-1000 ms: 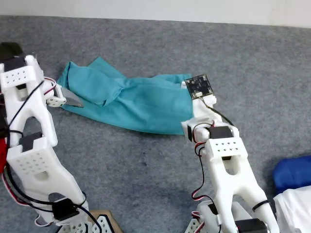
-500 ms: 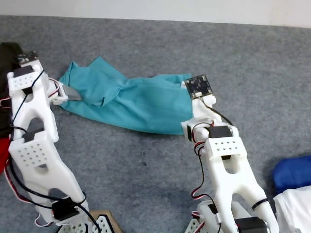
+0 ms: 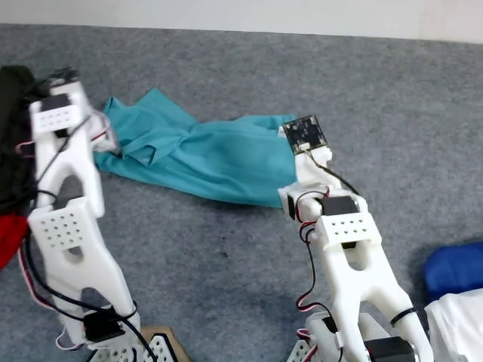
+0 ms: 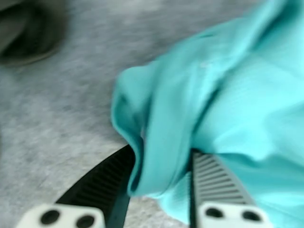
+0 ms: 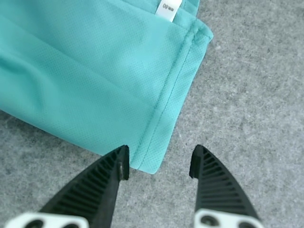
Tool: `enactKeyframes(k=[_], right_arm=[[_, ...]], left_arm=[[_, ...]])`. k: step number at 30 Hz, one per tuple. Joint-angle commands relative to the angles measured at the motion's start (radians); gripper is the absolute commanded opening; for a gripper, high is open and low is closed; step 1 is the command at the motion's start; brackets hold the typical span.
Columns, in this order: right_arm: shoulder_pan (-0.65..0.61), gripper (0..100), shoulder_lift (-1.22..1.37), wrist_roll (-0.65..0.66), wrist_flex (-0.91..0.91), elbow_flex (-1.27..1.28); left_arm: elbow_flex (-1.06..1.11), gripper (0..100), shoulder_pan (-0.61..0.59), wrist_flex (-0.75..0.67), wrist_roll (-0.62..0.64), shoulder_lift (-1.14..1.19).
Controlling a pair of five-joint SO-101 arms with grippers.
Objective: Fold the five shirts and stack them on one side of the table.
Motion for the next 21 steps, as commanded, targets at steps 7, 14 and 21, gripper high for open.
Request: enactKeyframes(k=[7,14,21], right_arm=[[-0.033,21.6,-0.001,-0.009,0.03,-0.002],[-0.16,22.1,0.001,-0.04,0.162,0.001],[-0.16,22.1,0.041,-0.049,0.062,0.044]], left_arm=[[-0.035,13,0.045,0.038,0.002,0.018],[-0.033,13,0.048,0.034,0.002,0.021],[-0.031,13,0.059,0.037,0.003,0.021]])
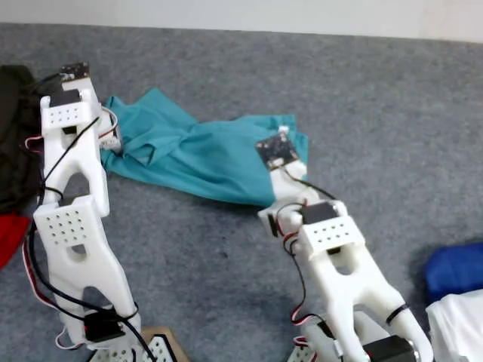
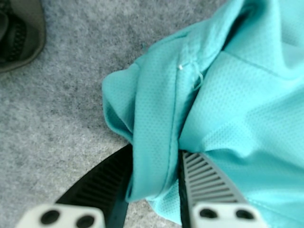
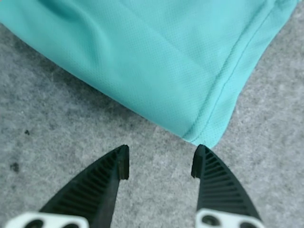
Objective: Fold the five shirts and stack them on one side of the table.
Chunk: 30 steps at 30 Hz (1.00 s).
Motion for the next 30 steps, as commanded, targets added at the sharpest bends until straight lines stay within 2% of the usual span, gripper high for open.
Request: enactKeyframes(k=[1,7,10,12,22,26,30], right_arm=[[-0.007,22.1,0.051,-0.009,-0.042,-0.001],[0.09,22.2,0.237,-0.005,-0.068,-0.105],[0.114,27.6,0.32,-0.003,-0.067,-0.171],[0.114,30.4,0.367,-0.003,-0.067,-0.206],[0.045,30.0,0.47,-0.012,-0.079,-0.305],[0.051,18.6,0.472,-0.008,-0.16,-0.295],[0.067,5.3,0.472,-0.006,-0.163,-0.295]], left_arm=[[-0.005,13,0.019,0.006,0.003,0.004],[-0.005,13,0.019,0.006,0.003,0.004],[-0.005,13,0.019,0.006,0.003,0.004],[-0.005,13,0.019,0.006,0.003,0.004],[-0.005,13,0.021,0.006,0.003,0.004],[-0.005,13,0.021,0.006,0.003,0.004],[-0.005,13,0.021,0.009,0.003,0.004]])
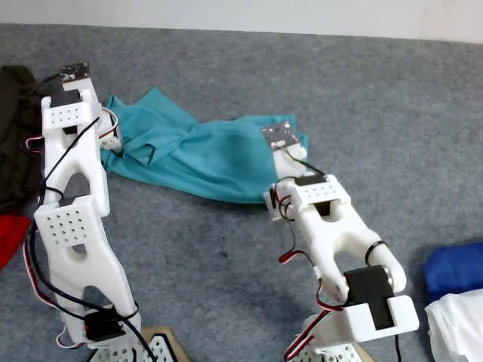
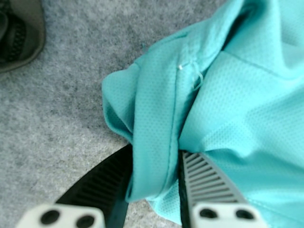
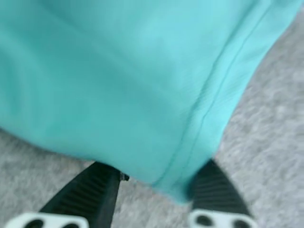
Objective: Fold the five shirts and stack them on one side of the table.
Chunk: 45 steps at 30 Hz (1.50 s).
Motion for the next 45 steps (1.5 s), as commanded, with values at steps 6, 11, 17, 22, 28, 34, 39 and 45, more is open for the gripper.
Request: enactKeyframes(k=[6,11,17,22,28,34,39,45], right_arm=[[0.036,0.8,-0.001,-0.006,-0.022,-0.044],[0.073,0.8,-0.012,-0.005,-0.019,-0.013],[0.076,0.8,-0.021,-0.005,0.058,-0.008],[0.074,0.8,-0.156,-0.003,0.042,0.094],[0.074,0.8,-0.357,-0.003,0.008,0.274],[0.071,0.8,-0.506,-0.002,0.067,0.381],[0.071,0.8,-0.573,-0.002,0.094,0.417],[0.07,0.8,-0.584,-0.002,0.173,0.42]], left_arm=[[-0.007,8,0.053,0.109,0.003,0.002],[-0.005,0,0.047,0.137,0.008,0.002],[-0.005,1,0.038,0.235,0.008,-0.002],[-0.005,1,0.027,0.302,0.005,-0.002],[-0.001,1,0.004,0.377,0.0,-0.004],[0.188,1,0.002,0.364,-0.06,-0.091],[0.556,1,0.005,0.167,-0.061,-0.344],[1.0,1,-0.001,-0.044,-0.069,-0.582]])
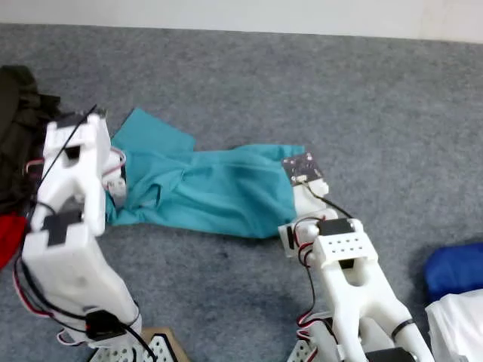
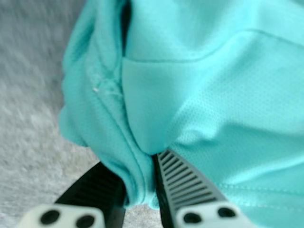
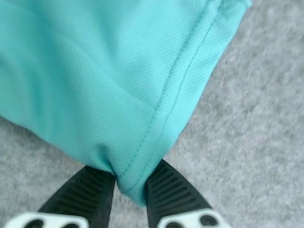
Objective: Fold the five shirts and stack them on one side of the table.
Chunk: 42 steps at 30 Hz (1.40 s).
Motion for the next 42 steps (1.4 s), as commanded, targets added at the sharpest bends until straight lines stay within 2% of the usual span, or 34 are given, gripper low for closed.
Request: enactKeyframes(k=[1,5,17,19,22,24,26,32,37,42], right_arm=[[0.012,0.8,-0.039,0.003,0.048,-0.004],[0.012,0.8,-0.044,0.032,0.088,0.016],[0.019,3.4,-0.044,0.028,0.105,0.024],[0.021,10.6,-0.044,0.026,0.105,0.025],[0.024,20.4,-0.044,0.026,0.105,0.024],[0.024,22.7,-0.044,0.026,0.104,0.024],[0.024,22.7,-0.044,0.026,0.102,0.024],[0.041,22.7,-0.045,0.026,0.111,-0.002],[0.081,22.7,-0.045,0.026,0.225,-0.09],[0.084,22.7,-0.045,0.026,0.225,-0.102]], left_arm=[[0.248,1,-0.027,-0.074,-0.038,-0.125],[0.352,1,-0.051,-0.089,-0.112,-0.194],[0.361,2,-0.2,-0.083,-0.117,-0.228],[0.348,10,-0.199,-0.074,-0.172,-0.229],[0.331,27,-0.191,-0.038,-0.233,-0.228],[0.328,37,-0.186,-0.037,-0.235,-0.228],[0.315,40,-0.191,-0.029,-0.232,-0.229],[0.209,39,-0.285,0.041,-0.232,-0.229],[0.094,39,-0.36,0.14,-0.235,-0.229],[0.053,39,-0.427,0.15,-0.235,-0.229]])
